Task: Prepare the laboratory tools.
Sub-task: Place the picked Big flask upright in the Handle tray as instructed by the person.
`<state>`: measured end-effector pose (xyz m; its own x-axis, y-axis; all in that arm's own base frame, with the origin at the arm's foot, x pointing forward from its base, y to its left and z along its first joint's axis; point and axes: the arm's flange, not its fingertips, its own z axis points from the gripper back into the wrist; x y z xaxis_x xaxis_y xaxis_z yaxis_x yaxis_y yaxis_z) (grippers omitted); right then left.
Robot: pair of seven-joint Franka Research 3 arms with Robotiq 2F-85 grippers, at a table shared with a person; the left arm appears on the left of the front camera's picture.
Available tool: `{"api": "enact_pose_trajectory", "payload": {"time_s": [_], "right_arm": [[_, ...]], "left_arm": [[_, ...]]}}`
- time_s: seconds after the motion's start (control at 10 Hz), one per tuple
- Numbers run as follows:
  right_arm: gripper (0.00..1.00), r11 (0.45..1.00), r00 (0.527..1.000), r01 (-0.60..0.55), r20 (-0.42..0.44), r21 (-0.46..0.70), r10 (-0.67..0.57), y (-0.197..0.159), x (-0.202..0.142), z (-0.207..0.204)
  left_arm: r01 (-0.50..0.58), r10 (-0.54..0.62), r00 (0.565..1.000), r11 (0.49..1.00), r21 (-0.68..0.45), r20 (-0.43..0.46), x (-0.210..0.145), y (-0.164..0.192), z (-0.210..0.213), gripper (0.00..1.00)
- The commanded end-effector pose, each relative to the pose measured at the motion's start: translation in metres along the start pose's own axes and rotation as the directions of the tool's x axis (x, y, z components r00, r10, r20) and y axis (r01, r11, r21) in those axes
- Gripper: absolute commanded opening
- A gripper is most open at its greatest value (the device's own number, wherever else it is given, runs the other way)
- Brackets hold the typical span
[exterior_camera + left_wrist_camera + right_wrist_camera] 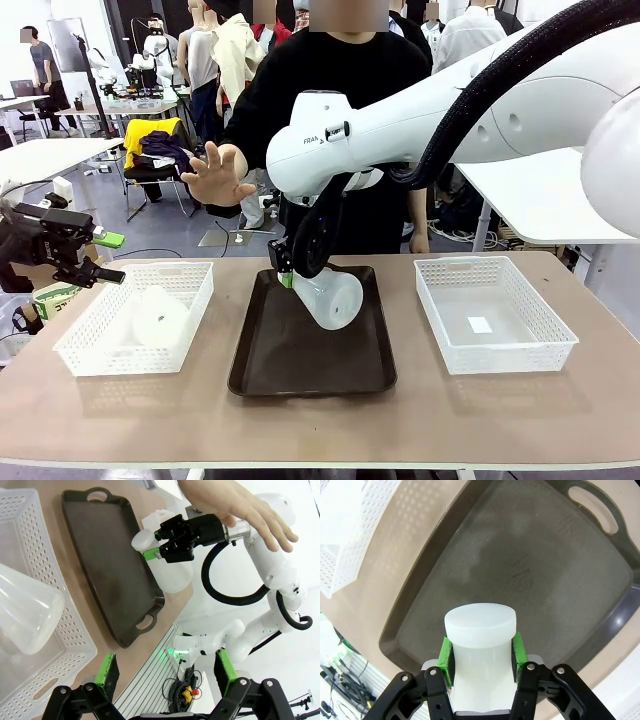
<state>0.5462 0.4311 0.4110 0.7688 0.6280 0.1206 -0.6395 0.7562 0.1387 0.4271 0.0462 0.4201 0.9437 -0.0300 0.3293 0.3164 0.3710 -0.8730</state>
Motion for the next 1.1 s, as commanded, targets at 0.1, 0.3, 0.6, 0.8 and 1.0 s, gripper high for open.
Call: {"api": "enact_pose_trajectory", "payload": {"time_s": [0.1,0.3,0.6,0.8,1.0], "right_arm": [[0.00,1.000,1.000,-0.001,0.005,0.000,0.001,0.0001,-0.0019,-0.0011],[0.00,1.000,1.000,-0.001,0.005,0.000,0.001,0.0001,-0.0019,-0.0011],[0.00,1.000,1.000,-0.001,0.005,0.000,0.001,0.0001,-0.0019,-0.0011],[0.00,1.000,1.000,-0.001,0.005,0.000,0.001,0.0001,-0.0019,-0.0011],[0.00,1.000,1.000,-0.001,0.005,0.000,0.001,0.0001,-0.0019,-0.0011]], "left_arm": [[0.004,-0.004,1.000,1.000,-0.005,0.007,0.0001,-0.0010,0.0016,1.00],[0.004,-0.004,1.000,1.000,-0.005,0.007,0.0001,-0.0010,0.0016,1.00],[0.004,-0.004,1.000,1.000,-0.005,0.007,0.0001,-0.0010,0.0016,1.00],[0.004,-0.004,1.000,1.000,-0.005,0.007,0.0001,-0.0010,0.0016,1.00],[0.004,-0.004,1.000,1.000,-0.005,0.007,0.0001,-0.0010,0.0016,1.00]]}}
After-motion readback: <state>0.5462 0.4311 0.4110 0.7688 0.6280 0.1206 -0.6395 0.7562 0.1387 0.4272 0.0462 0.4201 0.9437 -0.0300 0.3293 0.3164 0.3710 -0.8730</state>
